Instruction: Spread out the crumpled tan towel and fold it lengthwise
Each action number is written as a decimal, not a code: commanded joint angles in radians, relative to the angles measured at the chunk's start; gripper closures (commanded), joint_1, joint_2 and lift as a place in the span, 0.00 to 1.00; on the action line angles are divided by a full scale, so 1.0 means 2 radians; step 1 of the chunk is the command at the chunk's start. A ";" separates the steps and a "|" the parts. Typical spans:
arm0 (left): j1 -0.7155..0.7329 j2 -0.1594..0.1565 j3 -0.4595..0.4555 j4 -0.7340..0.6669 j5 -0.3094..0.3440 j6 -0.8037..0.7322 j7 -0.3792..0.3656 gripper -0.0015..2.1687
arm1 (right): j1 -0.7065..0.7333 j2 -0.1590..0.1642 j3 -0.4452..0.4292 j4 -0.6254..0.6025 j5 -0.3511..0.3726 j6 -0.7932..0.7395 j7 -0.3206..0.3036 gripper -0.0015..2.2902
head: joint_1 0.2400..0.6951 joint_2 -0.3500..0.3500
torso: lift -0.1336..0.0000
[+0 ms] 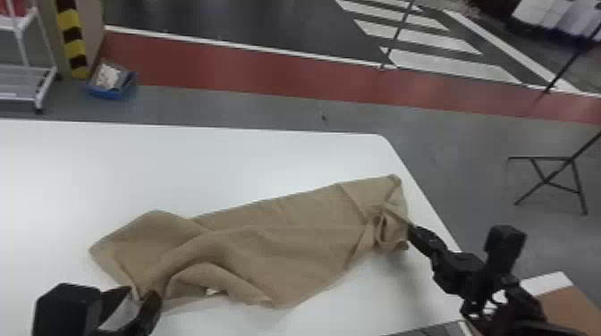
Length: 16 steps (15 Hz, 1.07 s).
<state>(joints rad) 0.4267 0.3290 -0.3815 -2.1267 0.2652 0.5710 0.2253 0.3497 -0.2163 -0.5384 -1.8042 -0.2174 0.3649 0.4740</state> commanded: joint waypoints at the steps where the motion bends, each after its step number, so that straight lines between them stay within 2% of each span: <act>1: -0.005 0.000 -0.003 0.007 -0.005 0.001 0.000 0.40 | 0.000 0.001 0.000 0.000 -0.001 0.000 0.000 0.62 | 1.00 0.00 | 0.07; 2: -0.009 -0.002 -0.003 0.010 -0.005 0.001 0.002 0.55 | 0.001 0.000 0.000 0.000 -0.002 -0.002 0.000 0.62 | 1.00 0.00 | 0.07; 3: -0.011 -0.002 -0.002 0.010 -0.005 0.001 0.002 0.58 | 0.001 0.000 0.000 -0.001 -0.002 -0.002 0.000 0.62 | 1.00 0.00 | 0.07; 6: -0.028 -0.003 0.008 0.010 -0.004 0.000 0.002 0.58 | 0.002 0.002 0.001 -0.005 -0.005 -0.002 0.001 0.62 | 1.00 0.00 | 0.07; 13: -0.114 -0.019 0.077 0.054 0.003 -0.007 -0.003 0.58 | -0.003 0.027 0.029 -0.040 -0.005 0.000 -0.005 0.62 | 1.00 0.00 | 0.07; 15: -0.148 -0.024 0.073 0.100 0.002 -0.016 -0.001 0.58 | -0.009 0.038 0.045 -0.043 -0.001 0.000 -0.013 0.62 | 1.00 0.07 | 0.07; 16: -0.154 -0.029 0.070 0.116 -0.001 -0.039 -0.001 0.53 | -0.011 0.038 0.053 -0.043 0.002 -0.002 -0.020 0.62 | 1.00 0.09 | 0.07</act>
<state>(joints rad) 0.1493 0.2828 -0.2339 -1.9496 0.2697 0.5394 0.2226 0.3345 -0.1475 -0.4552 -1.8877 -0.2212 0.3632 0.4435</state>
